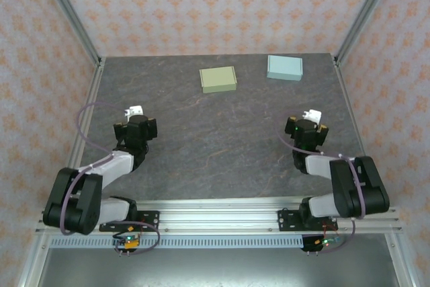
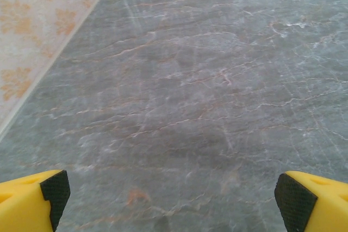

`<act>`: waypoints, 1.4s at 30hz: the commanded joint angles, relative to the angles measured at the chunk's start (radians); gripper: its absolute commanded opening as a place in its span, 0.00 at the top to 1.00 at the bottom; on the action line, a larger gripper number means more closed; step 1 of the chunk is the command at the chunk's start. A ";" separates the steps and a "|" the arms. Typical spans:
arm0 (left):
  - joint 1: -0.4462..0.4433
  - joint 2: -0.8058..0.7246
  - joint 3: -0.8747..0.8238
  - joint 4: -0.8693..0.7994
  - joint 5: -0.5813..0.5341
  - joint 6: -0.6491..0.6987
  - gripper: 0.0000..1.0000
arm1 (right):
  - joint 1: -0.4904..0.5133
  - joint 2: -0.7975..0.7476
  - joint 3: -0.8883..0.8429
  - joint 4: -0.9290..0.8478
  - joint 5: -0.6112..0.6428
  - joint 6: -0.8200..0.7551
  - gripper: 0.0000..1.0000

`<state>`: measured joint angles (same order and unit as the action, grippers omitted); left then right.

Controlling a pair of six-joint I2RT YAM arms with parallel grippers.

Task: Fold the paper box

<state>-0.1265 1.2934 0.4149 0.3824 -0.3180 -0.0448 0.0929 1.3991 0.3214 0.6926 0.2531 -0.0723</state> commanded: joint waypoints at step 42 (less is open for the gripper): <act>0.092 0.205 0.013 0.359 0.270 0.064 0.00 | -0.061 0.120 0.096 0.080 -0.190 0.031 0.01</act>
